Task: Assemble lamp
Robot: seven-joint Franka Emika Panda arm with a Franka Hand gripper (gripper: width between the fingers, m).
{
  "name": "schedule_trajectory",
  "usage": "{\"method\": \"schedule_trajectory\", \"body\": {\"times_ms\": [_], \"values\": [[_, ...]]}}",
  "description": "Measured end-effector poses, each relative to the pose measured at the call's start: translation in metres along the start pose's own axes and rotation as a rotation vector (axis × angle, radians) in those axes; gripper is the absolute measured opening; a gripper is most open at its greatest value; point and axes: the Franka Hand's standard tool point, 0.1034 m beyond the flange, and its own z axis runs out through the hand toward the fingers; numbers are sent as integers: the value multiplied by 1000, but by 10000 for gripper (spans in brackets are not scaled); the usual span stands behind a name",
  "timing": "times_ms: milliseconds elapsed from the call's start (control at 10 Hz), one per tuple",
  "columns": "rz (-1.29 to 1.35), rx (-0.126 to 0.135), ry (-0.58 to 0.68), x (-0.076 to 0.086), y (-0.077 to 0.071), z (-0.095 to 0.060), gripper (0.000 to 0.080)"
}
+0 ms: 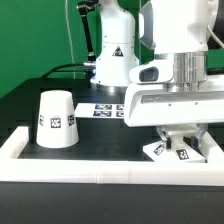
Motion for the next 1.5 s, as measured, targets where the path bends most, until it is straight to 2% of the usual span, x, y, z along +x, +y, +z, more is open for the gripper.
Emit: {"method": "schedule_trajectory", "body": {"times_ms": [400, 500, 600, 700, 900, 1000, 1200, 1500], "values": [[-50, 0, 6, 0, 1, 0, 354], [-50, 0, 6, 0, 1, 0, 558], [-52, 0, 6, 0, 1, 0, 558], [-98, 0, 10, 2, -1, -3, 673], [-175, 0, 18, 5, 1, -9, 692], [-181, 0, 21, 6, 0, -17, 699], [-181, -3, 17, -7, 1, -28, 699], [-184, -4, 6, -24, 2, -27, 699]]}}
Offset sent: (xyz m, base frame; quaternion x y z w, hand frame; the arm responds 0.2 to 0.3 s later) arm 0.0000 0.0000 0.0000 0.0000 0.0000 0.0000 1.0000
